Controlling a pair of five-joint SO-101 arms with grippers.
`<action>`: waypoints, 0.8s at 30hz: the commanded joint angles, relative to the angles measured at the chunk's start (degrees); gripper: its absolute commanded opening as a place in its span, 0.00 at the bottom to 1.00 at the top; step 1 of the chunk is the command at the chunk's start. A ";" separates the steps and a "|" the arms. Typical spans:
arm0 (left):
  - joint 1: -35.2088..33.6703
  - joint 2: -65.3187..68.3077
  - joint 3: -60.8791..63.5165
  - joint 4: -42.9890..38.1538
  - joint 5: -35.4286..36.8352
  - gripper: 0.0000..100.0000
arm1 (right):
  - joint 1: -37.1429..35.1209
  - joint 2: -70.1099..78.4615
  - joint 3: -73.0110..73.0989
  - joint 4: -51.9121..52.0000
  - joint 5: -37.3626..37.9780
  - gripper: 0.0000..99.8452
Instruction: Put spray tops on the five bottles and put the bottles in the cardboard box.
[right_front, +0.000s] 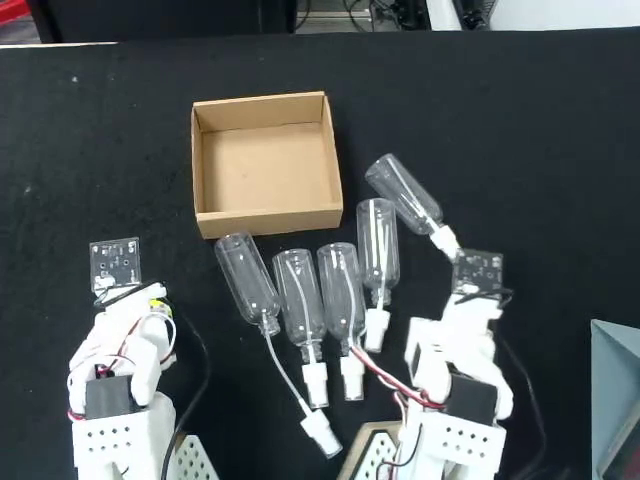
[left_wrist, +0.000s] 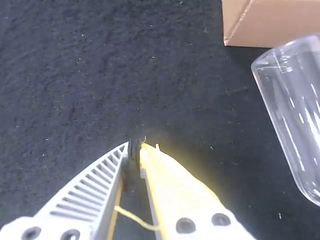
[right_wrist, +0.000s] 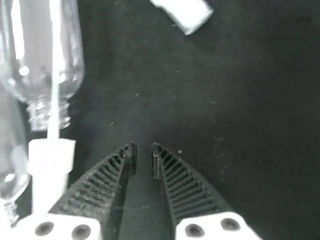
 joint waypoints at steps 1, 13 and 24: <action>0.75 -0.44 1.27 -1.14 0.53 0.03 | 2.81 -5.41 -5.23 -2.29 1.14 0.01; 0.66 -0.44 1.27 -1.23 0.18 0.03 | 1.93 -5.23 -16.40 -3.60 20.84 0.01; 0.66 -0.44 1.27 -1.14 0.09 0.03 | -10.11 -4.88 -24.84 -2.37 20.66 0.05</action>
